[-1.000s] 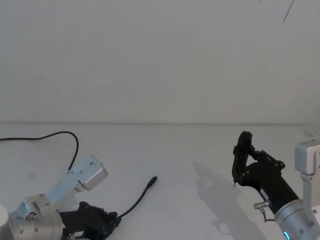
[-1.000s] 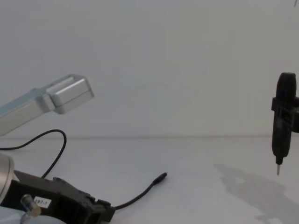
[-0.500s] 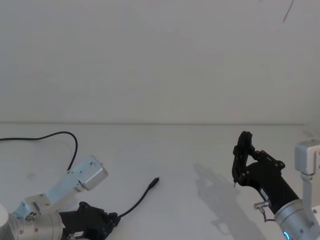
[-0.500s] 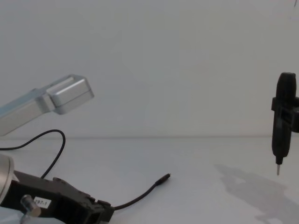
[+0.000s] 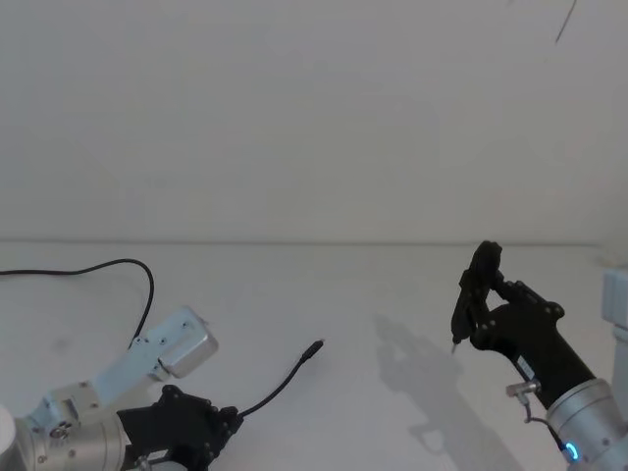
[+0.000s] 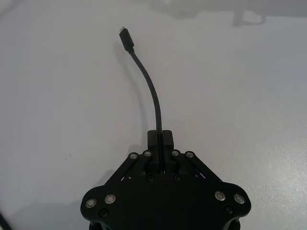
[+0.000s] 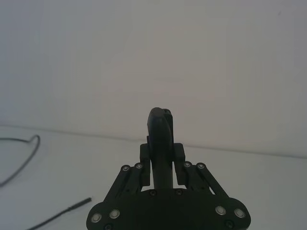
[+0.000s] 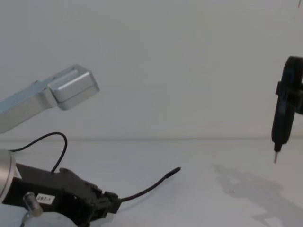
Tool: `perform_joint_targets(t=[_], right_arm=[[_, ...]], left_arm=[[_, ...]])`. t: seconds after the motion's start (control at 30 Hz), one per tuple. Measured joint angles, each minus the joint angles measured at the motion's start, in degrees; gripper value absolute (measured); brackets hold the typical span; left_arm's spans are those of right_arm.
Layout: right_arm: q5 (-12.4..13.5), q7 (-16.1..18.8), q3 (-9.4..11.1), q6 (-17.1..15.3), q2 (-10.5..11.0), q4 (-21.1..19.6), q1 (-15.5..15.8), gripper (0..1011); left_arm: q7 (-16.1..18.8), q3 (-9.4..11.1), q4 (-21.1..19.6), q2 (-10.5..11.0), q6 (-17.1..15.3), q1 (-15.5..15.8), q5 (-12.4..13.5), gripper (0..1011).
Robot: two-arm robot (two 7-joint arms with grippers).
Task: Pick up the data cable with the one hand.
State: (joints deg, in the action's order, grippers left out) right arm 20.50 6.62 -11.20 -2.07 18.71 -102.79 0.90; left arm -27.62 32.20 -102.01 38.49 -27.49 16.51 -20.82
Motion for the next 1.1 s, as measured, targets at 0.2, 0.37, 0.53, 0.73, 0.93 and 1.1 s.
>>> perform_joint_targets(t=[0.2,0.37,0.53,0.73,0.93,1.1], right_arm=[[4.39,2.4,1.59,-1.22,-0.33,-1.45,-0.11,284],[8.76,4.22,2.78,-3.1,-0.65,-2.76,-0.28,284],[12.45,5.45,3.38,-5.05,-1.06,-3.49,-0.57,283],[14.91,6.41,3.23,-5.92,-1.73,-3.28,-1.39,284],[15.57,7.13,2.49,-5.46,-2.17,-2.29,-2.38,284],[15.59,7.8,1.83,-4.43,-2.39,-1.2,-3.51,284]], left_arm=[[-0.18,0.26,-0.68,0.66,3.56,-0.1,1.96,56],[-0.2,0.4,-1.47,1.34,7.59,-0.37,4.07,56],[-0.09,0.44,-2.09,1.93,11.12,-0.61,5.94,56],[0.33,0.44,-2.84,2.61,16.14,-0.93,8.58,56],[0.91,0.35,-3.52,3.2,21.03,-1.17,11.22,56],[1.25,0.18,-4.11,3.68,24.62,-1.3,13.16,56]])
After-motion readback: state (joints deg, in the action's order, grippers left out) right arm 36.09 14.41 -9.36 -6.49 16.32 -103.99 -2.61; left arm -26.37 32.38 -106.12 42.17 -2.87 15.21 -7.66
